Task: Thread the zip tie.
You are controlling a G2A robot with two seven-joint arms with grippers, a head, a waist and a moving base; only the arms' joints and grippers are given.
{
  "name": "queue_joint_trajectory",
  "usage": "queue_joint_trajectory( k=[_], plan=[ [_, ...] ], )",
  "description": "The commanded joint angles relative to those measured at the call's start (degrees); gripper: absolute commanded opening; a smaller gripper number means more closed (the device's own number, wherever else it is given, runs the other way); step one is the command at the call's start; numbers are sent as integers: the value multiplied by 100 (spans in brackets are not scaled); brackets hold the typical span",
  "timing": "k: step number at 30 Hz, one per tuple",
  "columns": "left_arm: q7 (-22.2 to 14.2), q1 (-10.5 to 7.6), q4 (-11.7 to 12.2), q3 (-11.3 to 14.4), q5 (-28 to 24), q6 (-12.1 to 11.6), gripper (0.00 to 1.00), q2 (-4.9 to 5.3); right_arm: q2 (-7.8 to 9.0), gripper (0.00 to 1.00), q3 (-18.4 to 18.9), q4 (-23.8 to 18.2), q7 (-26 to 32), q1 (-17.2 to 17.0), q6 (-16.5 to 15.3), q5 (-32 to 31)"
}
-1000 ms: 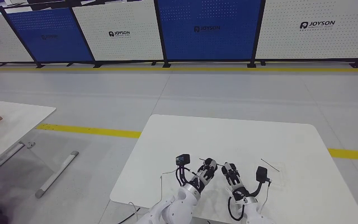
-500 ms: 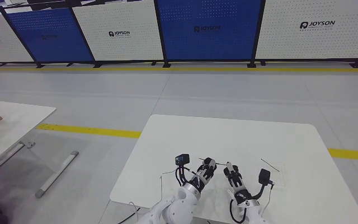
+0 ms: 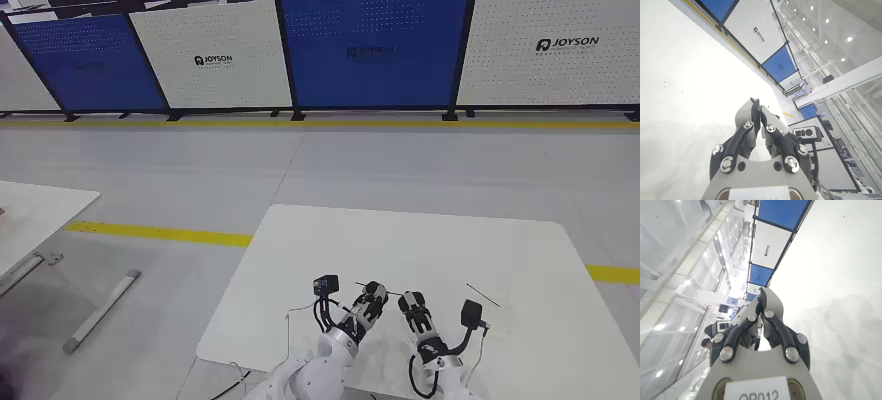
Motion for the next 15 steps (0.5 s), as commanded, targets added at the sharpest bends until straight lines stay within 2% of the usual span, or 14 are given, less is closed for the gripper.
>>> queue_joint_trajectory(
  k=[1, 12, 13, 14, 15],
  plan=[
    [-12, 8, -5, -7, 16, -24, 0, 1, -2, 0, -7, 6, -7, 13, 13, 2],
    [-123, 49, -39, -73, 16, -67, 0, 10, -9, 0, -23, 70, 67, 94, 79, 56],
    [-122, 43, -29, -81, -6, -18, 0, 6, -2, 18, -40, 84, 144, 110, 26, -19],
    [-126, 34, -25, -81, -16, 12, 0, 3, 5, 31, -39, 103, 163, 109, -15, -93],
    [-127, 26, -18, -79, -23, 34, 0, -1, 5, 39, -33, 107, 125, 99, -46, -107]
  ],
)
